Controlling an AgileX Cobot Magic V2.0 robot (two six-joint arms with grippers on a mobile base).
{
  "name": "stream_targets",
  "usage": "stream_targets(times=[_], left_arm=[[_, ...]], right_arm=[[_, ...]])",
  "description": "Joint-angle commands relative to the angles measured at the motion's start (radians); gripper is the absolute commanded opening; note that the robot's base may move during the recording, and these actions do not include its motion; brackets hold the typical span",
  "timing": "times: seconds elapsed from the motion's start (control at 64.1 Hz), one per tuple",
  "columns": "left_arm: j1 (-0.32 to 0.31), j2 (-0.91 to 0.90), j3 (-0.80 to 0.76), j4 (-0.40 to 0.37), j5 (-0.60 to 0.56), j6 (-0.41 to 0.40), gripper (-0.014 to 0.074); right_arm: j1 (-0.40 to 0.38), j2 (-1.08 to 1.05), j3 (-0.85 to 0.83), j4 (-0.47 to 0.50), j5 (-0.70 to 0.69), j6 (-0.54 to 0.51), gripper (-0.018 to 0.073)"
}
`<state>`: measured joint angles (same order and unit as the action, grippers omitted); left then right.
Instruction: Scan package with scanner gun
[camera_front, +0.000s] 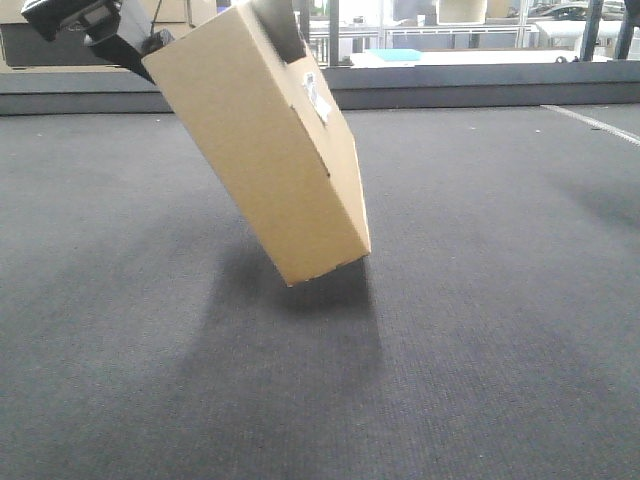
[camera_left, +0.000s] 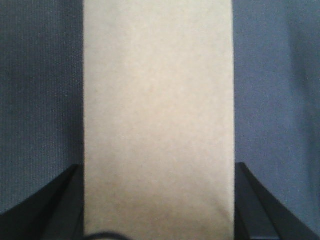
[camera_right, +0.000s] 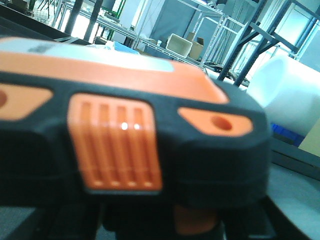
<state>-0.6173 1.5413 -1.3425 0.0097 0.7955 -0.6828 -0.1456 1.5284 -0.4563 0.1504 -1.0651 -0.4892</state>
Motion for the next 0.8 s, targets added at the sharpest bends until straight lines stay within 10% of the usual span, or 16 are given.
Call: stream_targets(times=[0.0, 0.296, 0.515, 0.78], left_arm=[[0.006, -0.009, -0.008, -0.010, -0.010, 0.002, -0.0111], [0.029, -0.061, -0.010, 0.069, 0.057, 0.032, -0.0111], [0.162, -0.113, -0.010, 0.064, 0.163, 0.189, -0.0111], [0.299, -0.119, -0.010, 0.046, 0.218, 0.352, -0.0111]], right_arm=[[0.000, -0.015, -0.003, 0.002, -0.073, -0.006, -0.0162], [0.000, -0.015, -0.003, 0.002, -0.102, 0.323, -0.0162], [0.000, -0.008, -0.003, -0.059, -0.137, 0.595, -0.0162], [0.000, 0.112, -0.003, -0.090, -0.156, 0.670, -0.0162]])
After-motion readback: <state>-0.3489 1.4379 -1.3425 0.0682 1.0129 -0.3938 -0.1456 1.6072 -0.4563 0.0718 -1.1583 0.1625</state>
